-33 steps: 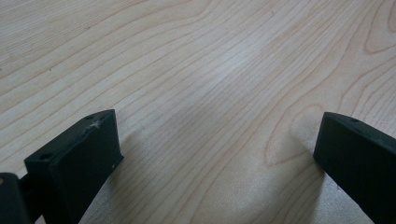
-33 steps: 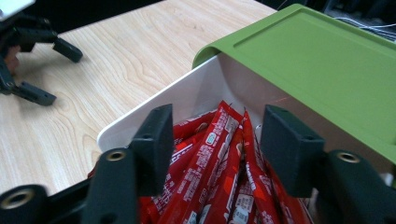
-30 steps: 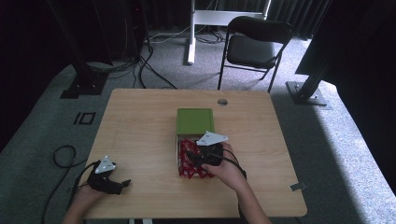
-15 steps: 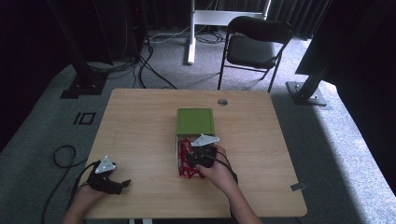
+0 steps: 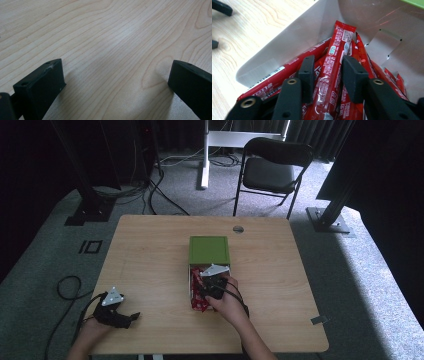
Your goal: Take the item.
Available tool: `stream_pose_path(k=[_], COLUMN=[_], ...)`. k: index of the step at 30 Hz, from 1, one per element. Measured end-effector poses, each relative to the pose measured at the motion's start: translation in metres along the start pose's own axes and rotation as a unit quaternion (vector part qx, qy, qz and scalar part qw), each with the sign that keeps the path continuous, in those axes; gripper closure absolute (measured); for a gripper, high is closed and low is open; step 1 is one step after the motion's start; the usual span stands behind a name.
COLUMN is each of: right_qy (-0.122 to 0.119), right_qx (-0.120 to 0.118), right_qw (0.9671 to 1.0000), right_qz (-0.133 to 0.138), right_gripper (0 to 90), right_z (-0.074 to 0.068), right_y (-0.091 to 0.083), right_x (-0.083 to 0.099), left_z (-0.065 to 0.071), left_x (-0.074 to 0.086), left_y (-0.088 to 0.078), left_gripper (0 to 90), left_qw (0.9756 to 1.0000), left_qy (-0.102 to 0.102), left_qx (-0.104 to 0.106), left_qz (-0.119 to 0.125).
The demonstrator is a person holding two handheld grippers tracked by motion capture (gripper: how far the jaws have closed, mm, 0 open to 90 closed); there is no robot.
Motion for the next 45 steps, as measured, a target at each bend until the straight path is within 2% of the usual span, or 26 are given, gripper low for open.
stream_pose_path(k=[3,8,11,18,27,31,36,40,45], right_qy=[0.01,0.025,0.031,0.019,0.03,0.025,0.035,0.036,0.046], right_qx=[0.002,-0.003,-0.009,-0.011,-0.027,-0.035,-0.04,-0.033,-0.013], right_qw=[0.9999,0.9995,0.9992,0.9991,0.9979,0.9975,0.9958,0.9945,0.992], right_qz=[0.004,0.019,0.023,0.035,0.05,0.055,0.074,0.093,0.117], right_gripper=[72.3,77.5,78.5,79.6,79.8,79.7,79.7,79.7,79.7], right_z=[0.002,0.005,0.006,0.007,0.008,0.005,0.006,0.008,0.016], right_y=[-0.002,-0.009,-0.013,-0.024,-0.042,-0.049,-0.058,-0.067,-0.077], right_x=[0.0,-0.001,-0.001,0.0,-0.001,-0.003,-0.008,-0.013,-0.02], left_z=[0.0,0.0,0.0,0.0,0.0,0.0,0.0,0.0,0.0], left_x=[0.0,0.0,0.0,0.0,0.0,0.0,0.0,0.0,0.0], left_y=[0.0,0.0,0.0,0.0,0.0,0.0,0.0,0.0,0.0], left_gripper=[1.4,1.4,1.4,1.4,1.4,1.4,1.4,1.4,1.4], left_qw=[1.0,1.0,1.0,1.0,1.0,1.0,1.0,1.0,1.0], left_qy=[0.0,0.0,-0.001,-0.001,0.0,0.0,0.0,0.0,0.0], left_qx=[0.0,0.0,0.0,0.0,0.0,0.0,0.0,0.0,0.0], left_qz=[0.0,0.0,0.0,0.001,0.0,0.0,0.0,0.0,0.0])
Point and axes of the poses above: each handheld gripper's, and its own axes: y roughly forward along the jaws, x roughly out of its underside, z roughly to its right, the point moved 3 cm from there along y, roughly forward along the jaws, and after that the axes turned 4 degrees about x, right-handed, at the moved point
